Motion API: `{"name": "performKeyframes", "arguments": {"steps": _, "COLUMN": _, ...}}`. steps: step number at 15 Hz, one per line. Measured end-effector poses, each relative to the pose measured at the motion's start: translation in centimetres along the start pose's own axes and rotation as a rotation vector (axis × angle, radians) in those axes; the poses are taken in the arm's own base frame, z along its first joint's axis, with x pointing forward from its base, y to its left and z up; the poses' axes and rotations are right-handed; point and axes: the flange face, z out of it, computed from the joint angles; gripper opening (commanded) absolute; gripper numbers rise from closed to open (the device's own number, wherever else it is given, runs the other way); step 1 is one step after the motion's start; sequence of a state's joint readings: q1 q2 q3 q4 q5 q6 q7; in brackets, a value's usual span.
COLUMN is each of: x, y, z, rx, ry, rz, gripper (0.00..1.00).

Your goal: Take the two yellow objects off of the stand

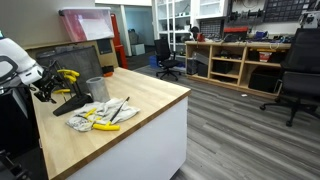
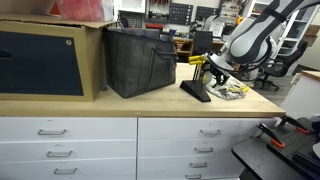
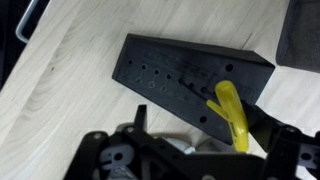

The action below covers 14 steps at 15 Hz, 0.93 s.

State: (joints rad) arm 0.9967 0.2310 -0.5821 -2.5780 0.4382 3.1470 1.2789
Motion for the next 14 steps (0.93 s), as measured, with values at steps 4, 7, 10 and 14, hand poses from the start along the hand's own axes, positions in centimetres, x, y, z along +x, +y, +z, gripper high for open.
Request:
{"name": "performKeyframes", "arguments": {"steps": 4, "x": 0.9, "y": -0.6, "z": -1.0, "rx": -0.003, "ry": -0.012, "rz": -0.014, "gripper": 0.42}}
{"name": "performKeyframes", "arguments": {"steps": 7, "x": 0.0, "y": -1.0, "z": -1.6, "rx": 0.009, "ry": -0.028, "rz": -0.046, "gripper": 0.20}}
{"name": "performKeyframes", "arguments": {"steps": 10, "x": -1.0, "y": -1.4, "z": -2.2, "rx": 0.025, "ry": -0.044, "rz": -0.073, "gripper": 0.00}}
{"name": "performKeyframes", "arguments": {"steps": 14, "x": -1.3, "y": -1.5, "z": -2.7, "rx": 0.032, "ry": -0.050, "rz": -0.098, "gripper": 0.04}}
